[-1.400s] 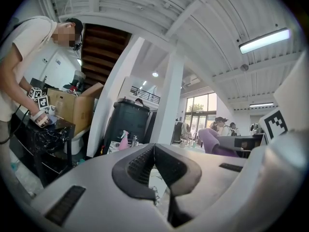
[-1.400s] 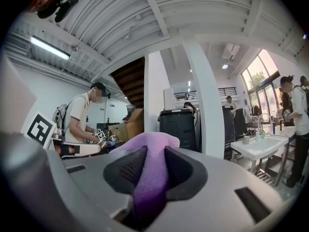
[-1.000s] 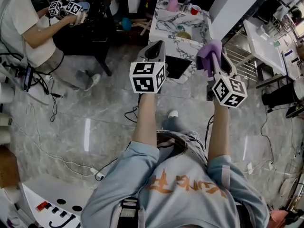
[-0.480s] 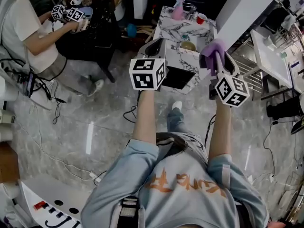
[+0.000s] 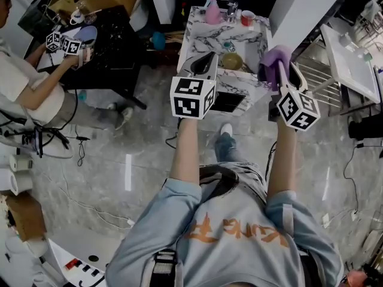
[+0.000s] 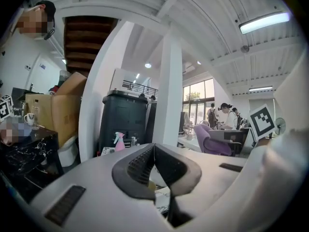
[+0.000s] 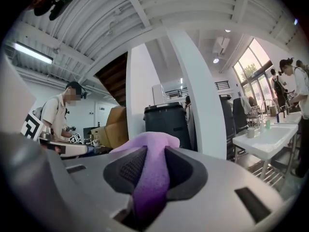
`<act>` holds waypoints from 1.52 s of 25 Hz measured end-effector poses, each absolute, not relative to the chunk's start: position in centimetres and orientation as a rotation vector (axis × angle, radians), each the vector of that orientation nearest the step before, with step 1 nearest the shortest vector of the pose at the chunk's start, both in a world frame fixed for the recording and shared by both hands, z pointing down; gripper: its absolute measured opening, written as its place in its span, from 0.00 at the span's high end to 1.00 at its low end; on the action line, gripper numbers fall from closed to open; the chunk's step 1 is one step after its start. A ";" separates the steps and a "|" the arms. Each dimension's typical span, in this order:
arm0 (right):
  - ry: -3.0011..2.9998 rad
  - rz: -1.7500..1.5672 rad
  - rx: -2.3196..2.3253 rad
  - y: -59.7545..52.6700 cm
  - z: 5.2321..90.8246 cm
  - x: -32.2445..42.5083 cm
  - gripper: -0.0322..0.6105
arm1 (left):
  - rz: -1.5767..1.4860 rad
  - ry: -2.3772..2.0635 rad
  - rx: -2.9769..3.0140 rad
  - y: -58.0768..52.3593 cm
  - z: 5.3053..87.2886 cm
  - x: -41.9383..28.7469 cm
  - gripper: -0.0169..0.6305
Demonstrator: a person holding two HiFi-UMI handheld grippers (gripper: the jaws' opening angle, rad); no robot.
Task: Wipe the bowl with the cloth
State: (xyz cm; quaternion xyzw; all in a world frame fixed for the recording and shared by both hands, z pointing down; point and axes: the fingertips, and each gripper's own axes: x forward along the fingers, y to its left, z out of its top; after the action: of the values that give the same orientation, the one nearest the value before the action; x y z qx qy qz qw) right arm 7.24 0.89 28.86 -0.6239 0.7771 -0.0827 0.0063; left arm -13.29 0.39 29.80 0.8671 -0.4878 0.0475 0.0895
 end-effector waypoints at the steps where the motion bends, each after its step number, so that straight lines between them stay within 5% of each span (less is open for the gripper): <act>1: 2.434 -0.281 -1.958 -0.1 29.6 7.5 0.76 | 0.157 -1.456 2.564 -0.5 30.3 -13.1 0.94; 19: 2.267 -0.655 -1.878 -19.4 38.6 16.9 0.76 | 0.660 -1.298 2.482 -17.0 39.7 -4.1 0.94; 38: 2.239 -0.690 -1.887 -25.4 40.4 17.2 0.76 | 1.253 -0.854 2.538 -19.6 48.2 -0.6 0.94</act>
State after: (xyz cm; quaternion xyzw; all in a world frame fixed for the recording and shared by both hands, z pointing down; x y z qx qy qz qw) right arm 17.25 -25.43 40.37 -0.6258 0.7427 -0.2288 0.0665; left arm -0.64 -19.62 48.25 0.8549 -0.2874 0.4219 0.0924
